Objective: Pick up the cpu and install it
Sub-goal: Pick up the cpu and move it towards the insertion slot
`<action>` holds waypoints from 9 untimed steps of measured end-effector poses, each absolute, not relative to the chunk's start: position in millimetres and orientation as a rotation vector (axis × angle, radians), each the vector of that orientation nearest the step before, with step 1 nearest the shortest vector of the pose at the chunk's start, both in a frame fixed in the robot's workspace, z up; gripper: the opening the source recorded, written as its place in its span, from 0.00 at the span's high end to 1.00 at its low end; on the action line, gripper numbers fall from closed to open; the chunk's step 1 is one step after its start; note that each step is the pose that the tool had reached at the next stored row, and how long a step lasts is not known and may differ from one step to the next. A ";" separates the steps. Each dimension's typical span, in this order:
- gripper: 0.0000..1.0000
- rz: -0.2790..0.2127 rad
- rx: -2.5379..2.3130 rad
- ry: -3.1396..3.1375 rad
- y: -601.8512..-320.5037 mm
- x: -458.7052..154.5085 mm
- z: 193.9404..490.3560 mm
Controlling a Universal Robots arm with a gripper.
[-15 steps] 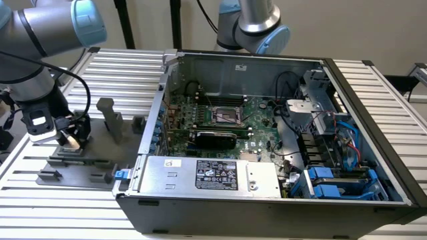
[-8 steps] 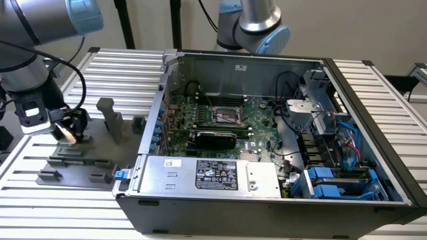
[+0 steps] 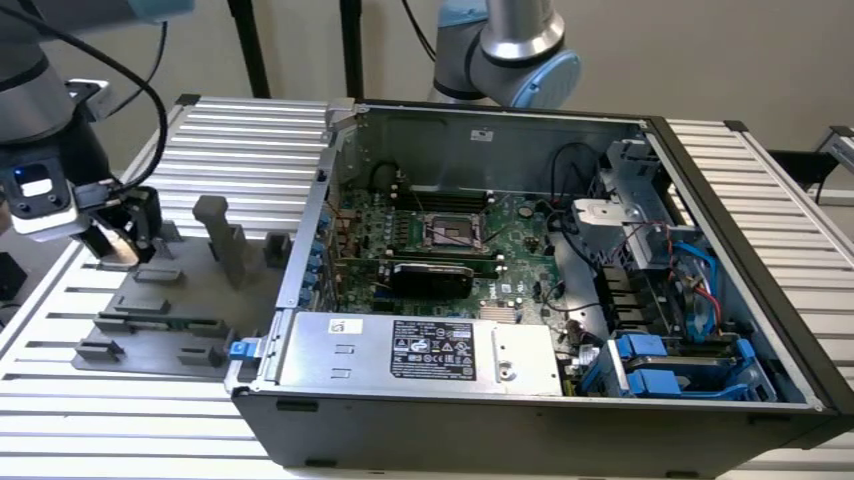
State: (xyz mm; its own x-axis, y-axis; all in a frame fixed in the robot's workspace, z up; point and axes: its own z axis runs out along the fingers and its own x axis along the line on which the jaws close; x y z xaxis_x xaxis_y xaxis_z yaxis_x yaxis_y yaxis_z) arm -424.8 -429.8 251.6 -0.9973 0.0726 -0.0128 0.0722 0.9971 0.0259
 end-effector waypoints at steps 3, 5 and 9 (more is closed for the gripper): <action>0.45 0.040 0.113 3.125 -429.8 -423.8 265.0; 0.45 0.040 0.113 3.125 -429.8 -422.9 274.4; 0.45 0.040 0.113 3.125 -429.8 -420.0 292.6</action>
